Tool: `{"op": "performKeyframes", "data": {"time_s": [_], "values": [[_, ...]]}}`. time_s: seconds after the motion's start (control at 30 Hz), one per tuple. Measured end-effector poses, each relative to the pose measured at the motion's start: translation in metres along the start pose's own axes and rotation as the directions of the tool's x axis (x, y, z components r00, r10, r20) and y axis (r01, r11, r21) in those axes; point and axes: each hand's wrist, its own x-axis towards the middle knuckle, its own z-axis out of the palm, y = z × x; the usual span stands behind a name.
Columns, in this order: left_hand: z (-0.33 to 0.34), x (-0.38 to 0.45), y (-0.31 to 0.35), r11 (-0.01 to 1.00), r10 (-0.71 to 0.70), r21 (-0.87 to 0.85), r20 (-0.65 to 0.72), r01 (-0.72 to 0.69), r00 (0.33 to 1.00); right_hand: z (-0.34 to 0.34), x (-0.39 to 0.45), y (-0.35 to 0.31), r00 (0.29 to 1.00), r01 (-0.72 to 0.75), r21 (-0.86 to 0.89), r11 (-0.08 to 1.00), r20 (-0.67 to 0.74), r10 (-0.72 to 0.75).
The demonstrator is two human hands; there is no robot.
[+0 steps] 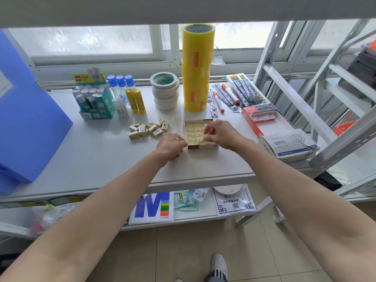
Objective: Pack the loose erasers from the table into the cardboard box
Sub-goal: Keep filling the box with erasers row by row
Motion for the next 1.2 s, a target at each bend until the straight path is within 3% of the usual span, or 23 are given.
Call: {"op": "performKeyframes", "data": {"time_s": [0.53,1.2], "values": [[0.002,0.001,0.001,1.0,0.016,0.015,-0.003,-0.016,1.0,-0.002,0.0,0.004,0.994,-0.027,0.07,0.997,0.103,0.019],[0.005,0.003,0.001,0.996,0.028,0.082,-0.013,-0.027,1.0,0.009,0.002,-0.005,0.994,-0.106,-0.123,0.987,0.01,0.109]]}}
